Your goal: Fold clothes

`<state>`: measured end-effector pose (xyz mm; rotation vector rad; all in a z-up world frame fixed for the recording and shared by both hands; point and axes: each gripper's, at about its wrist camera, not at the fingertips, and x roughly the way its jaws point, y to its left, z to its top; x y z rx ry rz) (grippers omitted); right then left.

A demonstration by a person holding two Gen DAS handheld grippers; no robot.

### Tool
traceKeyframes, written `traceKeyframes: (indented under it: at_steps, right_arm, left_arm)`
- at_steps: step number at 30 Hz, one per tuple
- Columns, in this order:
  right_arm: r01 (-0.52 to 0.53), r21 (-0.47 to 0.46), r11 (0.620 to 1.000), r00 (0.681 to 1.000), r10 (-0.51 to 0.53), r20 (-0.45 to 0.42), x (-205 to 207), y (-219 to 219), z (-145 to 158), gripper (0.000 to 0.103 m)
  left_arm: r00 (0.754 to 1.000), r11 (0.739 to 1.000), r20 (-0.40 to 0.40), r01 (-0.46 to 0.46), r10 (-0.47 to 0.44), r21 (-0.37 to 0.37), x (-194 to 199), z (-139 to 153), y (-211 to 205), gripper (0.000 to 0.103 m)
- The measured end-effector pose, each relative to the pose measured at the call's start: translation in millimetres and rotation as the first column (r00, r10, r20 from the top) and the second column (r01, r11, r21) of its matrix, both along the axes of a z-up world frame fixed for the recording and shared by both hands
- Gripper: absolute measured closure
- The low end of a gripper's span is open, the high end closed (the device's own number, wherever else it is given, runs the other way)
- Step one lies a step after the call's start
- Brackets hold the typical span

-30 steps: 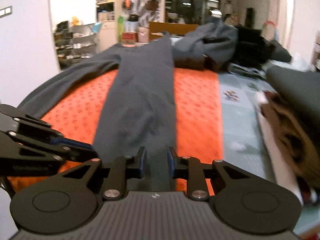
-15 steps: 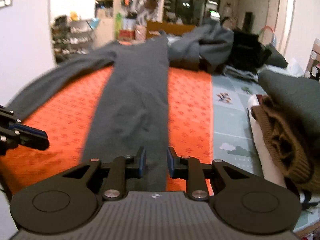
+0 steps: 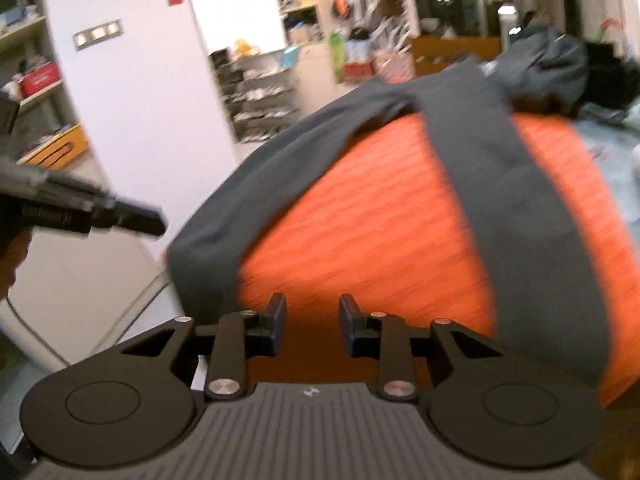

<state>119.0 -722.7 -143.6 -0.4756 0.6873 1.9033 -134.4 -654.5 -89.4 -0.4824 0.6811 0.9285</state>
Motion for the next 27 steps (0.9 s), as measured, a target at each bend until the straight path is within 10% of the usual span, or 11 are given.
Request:
traceKeyframes:
  at_steps: [13,16,18,27]
  right_arm:
    - [0.057,-0.123,0.991,0.998,-0.056,0.015,-101.9,5.7,-90.6,0.061]
    - [0.099,-0.14,0.985,0.995,-0.101,-0.008,-107.6,0.3,-96.5,0.081]
    - [0.121,-0.153,0.981,0.991,-0.128,-0.036,-110.4,-7.4,-92.9,0.098]
    - [0.168,-0.148,0.975,0.973,-0.188,-0.135,-132.8,-78.5,-7.5,0.099]
  left_arm:
    - [0.993,0.996,-0.072,0.093,-0.092,0.013,-66.8,-19.5,-42.0,0.058]
    - [0.99,0.993,-0.081,0.117,-0.115,0.022,-74.3,-21.8,-47.6,0.047]
    - [0.988,0.991,-0.085,0.133,-0.13,0.019,-77.5,-22.4,-50.2,0.046]
    - [0.979,0.981,-0.058,0.195,-0.194,0.014,-89.0,-17.3,-50.5,0.044]
